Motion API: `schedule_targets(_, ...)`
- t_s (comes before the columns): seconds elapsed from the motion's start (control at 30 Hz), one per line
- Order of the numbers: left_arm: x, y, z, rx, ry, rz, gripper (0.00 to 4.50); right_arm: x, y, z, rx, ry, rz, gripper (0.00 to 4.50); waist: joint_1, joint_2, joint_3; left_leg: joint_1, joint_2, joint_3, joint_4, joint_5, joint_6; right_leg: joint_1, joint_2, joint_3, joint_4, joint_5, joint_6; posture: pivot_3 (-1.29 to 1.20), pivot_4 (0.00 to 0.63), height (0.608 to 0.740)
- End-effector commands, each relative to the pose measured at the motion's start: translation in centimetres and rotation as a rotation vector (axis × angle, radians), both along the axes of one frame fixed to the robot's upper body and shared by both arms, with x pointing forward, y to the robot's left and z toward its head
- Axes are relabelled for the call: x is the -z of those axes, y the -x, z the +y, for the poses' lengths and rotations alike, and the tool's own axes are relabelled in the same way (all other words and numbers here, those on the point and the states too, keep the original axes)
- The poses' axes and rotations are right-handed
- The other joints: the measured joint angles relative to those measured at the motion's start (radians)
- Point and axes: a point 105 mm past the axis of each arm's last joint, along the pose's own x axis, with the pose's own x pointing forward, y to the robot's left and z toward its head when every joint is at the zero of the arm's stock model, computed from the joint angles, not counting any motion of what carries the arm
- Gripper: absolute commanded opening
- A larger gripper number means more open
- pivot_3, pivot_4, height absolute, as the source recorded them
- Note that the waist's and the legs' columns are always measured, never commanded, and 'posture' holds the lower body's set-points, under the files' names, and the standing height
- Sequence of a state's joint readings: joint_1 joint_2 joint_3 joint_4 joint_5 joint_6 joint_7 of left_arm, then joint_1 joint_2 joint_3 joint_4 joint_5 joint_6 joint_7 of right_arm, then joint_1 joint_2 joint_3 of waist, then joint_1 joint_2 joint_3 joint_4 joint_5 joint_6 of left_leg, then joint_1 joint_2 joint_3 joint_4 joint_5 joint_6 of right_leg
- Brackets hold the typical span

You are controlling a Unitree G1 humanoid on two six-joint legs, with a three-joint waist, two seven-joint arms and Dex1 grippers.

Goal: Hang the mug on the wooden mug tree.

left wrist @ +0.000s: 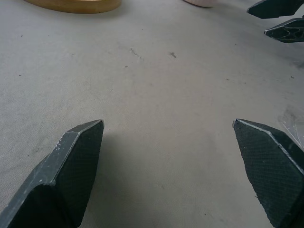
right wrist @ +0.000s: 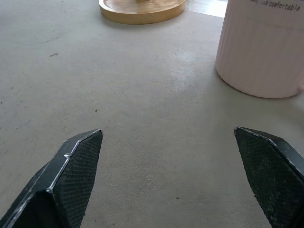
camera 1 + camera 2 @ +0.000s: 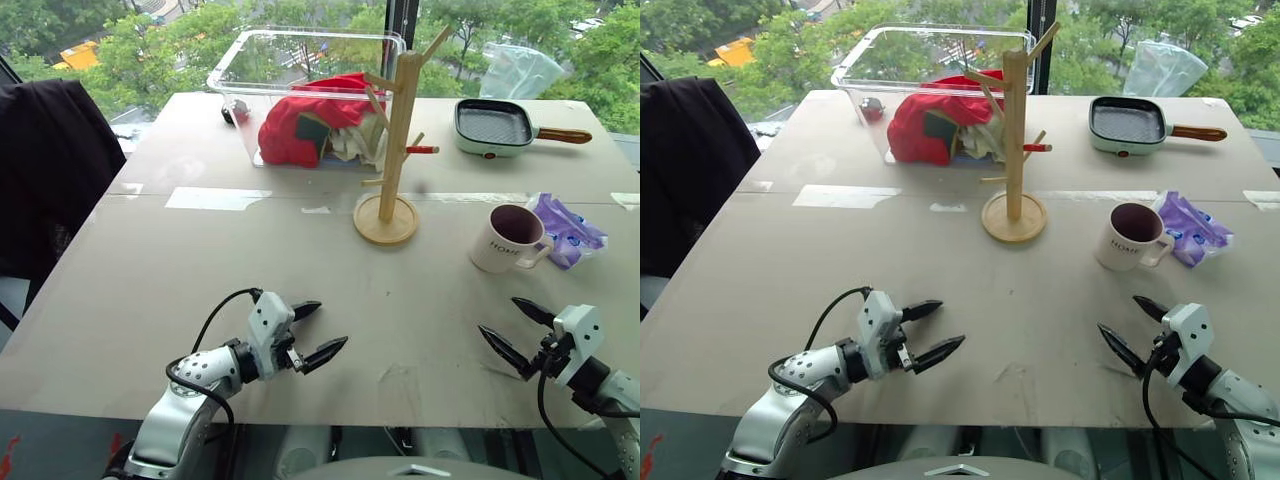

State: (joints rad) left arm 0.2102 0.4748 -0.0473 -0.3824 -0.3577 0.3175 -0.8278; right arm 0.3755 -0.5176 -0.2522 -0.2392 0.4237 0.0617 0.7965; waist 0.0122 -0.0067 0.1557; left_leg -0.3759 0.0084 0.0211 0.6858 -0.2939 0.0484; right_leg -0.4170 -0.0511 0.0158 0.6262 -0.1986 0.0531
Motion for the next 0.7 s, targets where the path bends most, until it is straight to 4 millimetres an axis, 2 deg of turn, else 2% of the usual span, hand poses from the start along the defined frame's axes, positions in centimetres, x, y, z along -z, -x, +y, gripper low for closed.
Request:
schedule_targets(0.03, -0.8, 0.4, -0.6, -0.008, 0.033, -0.021, 4.47, -0.5, -0.1, -0.4, -0.013, 0.008, -0.009, 4.50, 0.000, 0.000, 0.000, 0.000, 0.000, 0.000, 0.000, 0.000, 0.000, 0.000, 0.000, 0.000, 0.000, 0.000, 0.000, 0.00, 0.150, 0.740)
schedule_targets(0.4, -0.4, 0.7, -0.4, -0.027, 0.050, -0.017, 4.47, -0.5, -0.6, -1.0, 0.012, -0.001, -0.023, 4.50, 0.000, 0.000, 0.000, 0.000, 0.000, 0.000, 0.000, 0.000, 0.000, 0.000, 0.000, 0.000, 0.000, -0.002, 0.003, 0.00, 0.150, 0.740)
schedule_targets(0.6, -1.1, 0.4, -0.9, -0.004, 0.052, -0.048, 4.47, -0.8, -0.9, -2.0, 0.098, -0.004, -0.052, 4.50, 0.001, 0.000, 0.000, -0.001, 0.000, 0.000, 0.000, 0.000, 0.000, 0.000, 0.000, 0.000, 0.000, -0.002, 0.003, 0.00, 0.150, 0.740)
schedule_targets(0.7, -1.9, -0.1, -1.3, 0.023, 0.046, -0.085, 4.47, -1.1, -1.7, -3.0, 0.197, -0.006, -0.081, 4.50, 0.000, -0.001, 0.000, -0.001, 0.000, 0.000, 0.000, 0.000, 0.000, 0.000, 0.000, 0.000, 0.000, -0.002, 0.003, 0.00, 0.150, 0.740)
